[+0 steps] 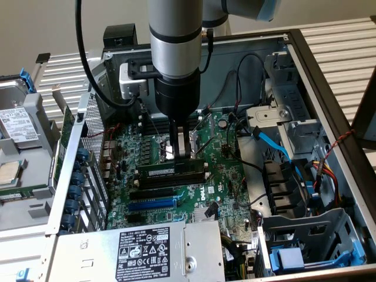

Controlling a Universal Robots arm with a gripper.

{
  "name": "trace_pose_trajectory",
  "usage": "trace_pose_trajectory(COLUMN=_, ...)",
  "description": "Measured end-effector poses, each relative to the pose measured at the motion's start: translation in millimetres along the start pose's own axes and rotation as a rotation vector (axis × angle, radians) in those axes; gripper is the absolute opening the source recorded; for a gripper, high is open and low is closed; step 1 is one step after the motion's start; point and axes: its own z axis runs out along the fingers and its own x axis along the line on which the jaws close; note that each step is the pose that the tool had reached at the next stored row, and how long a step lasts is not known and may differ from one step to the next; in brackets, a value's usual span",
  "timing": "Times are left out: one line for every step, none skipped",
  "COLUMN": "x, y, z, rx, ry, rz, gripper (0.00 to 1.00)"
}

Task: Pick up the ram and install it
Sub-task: 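Insert the ram into the slot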

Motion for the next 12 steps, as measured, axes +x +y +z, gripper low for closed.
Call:
trace_pose_trajectory(x=0.0, y=0.0, z=0.2, rx=0.0001, ry=-0.0001, rz=0.0, gripper=0.14)
trace_pose_trajectory(x=0.0, y=0.0, z=0.3, rx=0.0, ry=0.0, rz=0.0, gripper=0.14)
trace_pose_trajectory(x=0.0, y=0.0, z=0.4, rx=0.0, ry=0.0, rz=0.001, gripper=0.14)
trace_pose_trajectory(x=0.0, y=0.0, z=0.5, rx=-0.0001, ry=0.0, rz=0.001, gripper=0.14)
trace_pose_trajectory(x=0.0, y=0.0, z=0.6, rx=0.0, ry=-0.0002, rz=0.002, gripper=0.14)
trace_pose_trajectory(x=0.0, y=0.0, z=0.6, rx=-0.0001, ry=-0.0003, rz=0.003, gripper=0.14)
trace_pose_trajectory(x=0.0, y=0.0, z=0.6, rx=-0.0001, ry=-0.0004, rz=0.004, gripper=0.14)
trace_pose_trajectory(x=0.0, y=0.0, z=0.7, rx=-0.0001, ry=-0.0006, rz=0.005, gripper=0.14)
trace_pose_trajectory(x=0.1, y=-0.1, z=0.7, rx=-0.0001, ry=-0.0005, rz=0.005, gripper=0.14)
trace_pose_trajectory(x=0.2, y=-0.1, z=0.7, rx=-0.0002, ry=-0.0005, rz=0.006, gripper=0.14)
trace_pose_trajectory(x=0.3, y=0.0, z=0.7, rx=-0.0002, ry=-0.0005, rz=0.006, gripper=0.14)
trace_pose_trajectory(x=0.4, y=0.0, z=0.7, rx=-0.0002, ry=-0.0005, rz=0.006, gripper=0.14)
